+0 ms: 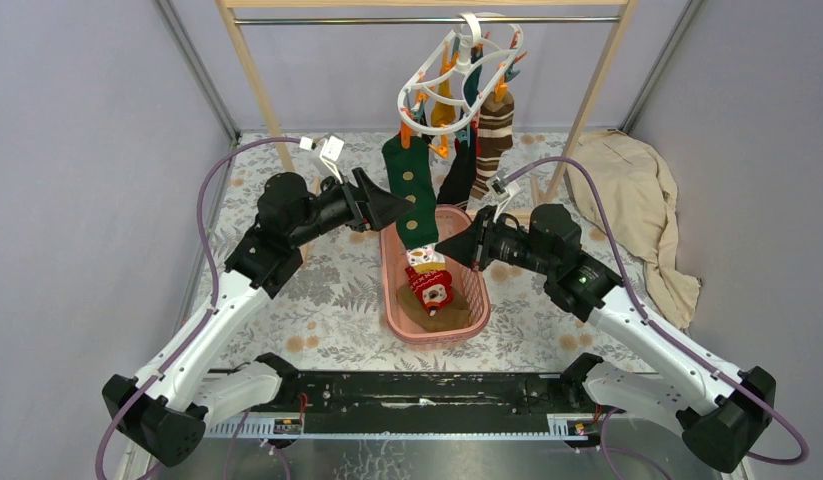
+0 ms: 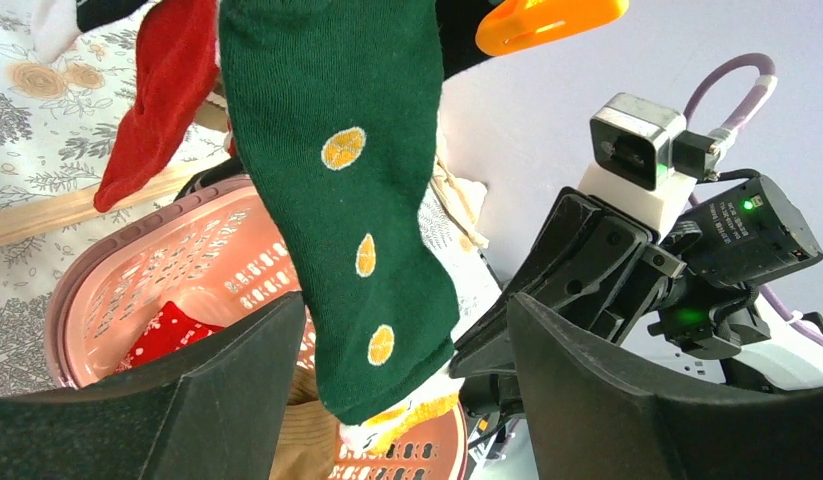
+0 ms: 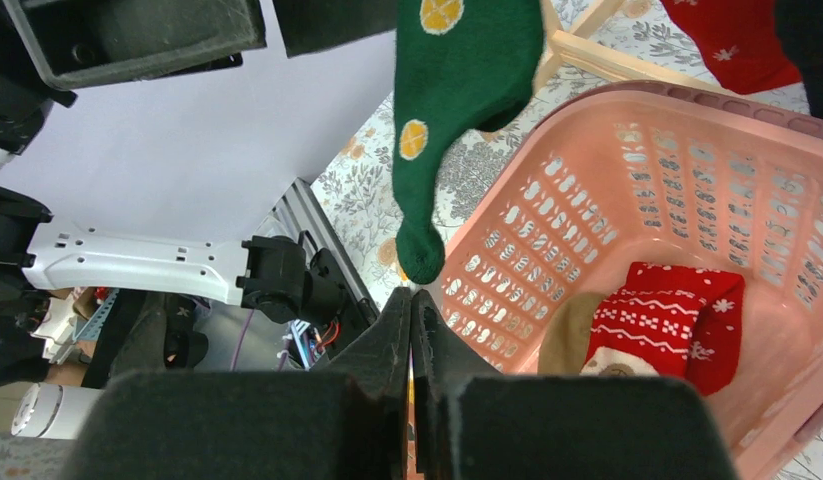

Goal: Remove the socks clipped to the hanger
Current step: Remove the sock from the hanger.

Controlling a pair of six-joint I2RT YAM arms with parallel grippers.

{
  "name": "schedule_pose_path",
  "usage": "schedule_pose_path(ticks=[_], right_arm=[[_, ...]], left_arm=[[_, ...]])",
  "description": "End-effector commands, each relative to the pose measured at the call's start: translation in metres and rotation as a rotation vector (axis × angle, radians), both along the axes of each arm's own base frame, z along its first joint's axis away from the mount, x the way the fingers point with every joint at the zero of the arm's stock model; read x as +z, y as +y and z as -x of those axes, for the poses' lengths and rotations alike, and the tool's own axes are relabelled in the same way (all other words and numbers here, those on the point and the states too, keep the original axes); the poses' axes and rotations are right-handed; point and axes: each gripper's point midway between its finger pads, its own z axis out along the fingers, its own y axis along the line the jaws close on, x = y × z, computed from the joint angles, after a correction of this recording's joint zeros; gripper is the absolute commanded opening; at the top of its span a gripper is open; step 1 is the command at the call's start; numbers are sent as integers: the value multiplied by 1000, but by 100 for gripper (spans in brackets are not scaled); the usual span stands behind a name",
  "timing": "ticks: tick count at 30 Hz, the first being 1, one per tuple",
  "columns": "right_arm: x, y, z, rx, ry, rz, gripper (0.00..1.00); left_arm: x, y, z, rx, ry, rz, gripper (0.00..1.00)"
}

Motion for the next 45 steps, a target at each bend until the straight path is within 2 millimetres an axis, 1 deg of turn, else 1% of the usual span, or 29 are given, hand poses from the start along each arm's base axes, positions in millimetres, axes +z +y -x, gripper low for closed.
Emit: schedule_pose_path(ticks=[1, 4, 5, 11, 14, 19, 24, 25, 26, 27, 28, 30, 31, 32, 33, 36, 37, 40, 44, 45], right_arm=[[15, -7, 2, -17, -60, 7, 0], [16, -8, 3, -18, -62, 13, 0], [16, -9, 4, -17, -63, 13, 0], [22, -9, 5, -16, -75, 4, 0], [18, -11, 7, -11, -56, 22, 0], [17, -10, 9, 0, -54, 26, 0], [14, -10, 9, 0, -48, 31, 0], [14, -10, 9, 0, -47, 32, 0], [13, -10, 8, 1, -46, 34, 0], [12, -10, 8, -1, -44, 36, 0], [12, -10, 7, -3, -42, 38, 0], [10, -10, 6, -9, -38, 47, 0], [9, -10, 4, -15, -34, 55, 0], [8, -11, 3, -24, -31, 68, 4], [7, -12, 1, -33, -28, 79, 12], [4, -18, -6, -74, -35, 117, 46], [4, -19, -8, -86, -39, 127, 53], [5, -22, -14, -110, -54, 155, 67], [4, -23, -23, -135, -67, 202, 73], [3, -23, -25, -139, -67, 210, 79]], left_arm=[[27, 6, -1, 20, -109, -18, 83], [33, 6, -5, 19, -147, -21, 86], [32, 5, -8, 17, -151, -23, 86], [10, -3, -24, 5, -114, -39, 86], [2, -5, -27, 4, -108, -37, 86], [9, -10, -34, -3, -146, -5, 87], [20, -22, -42, -41, -176, 49, 86], [23, -25, -43, -55, -181, 64, 85], [26, -28, -43, -66, -184, 77, 81], [28, -30, -43, -79, -187, 86, 73], [29, -32, -44, -90, -186, 90, 62], [31, -34, -44, -104, -180, 89, 32], [31, -34, -43, -107, -174, 83, 19], [32, -34, -42, -107, -173, 79, 13], [33, -32, -40, -102, -173, 77, 9], [34, -26, -39, -66, -154, 61, 8], [34, -24, -39, -57, -137, 53, 7], [33, -21, -39, -36, -81, 44, 6], [28, -18, -39, 9, 5, 46, 6], [26, -17, -40, 25, 25, 44, 6]])
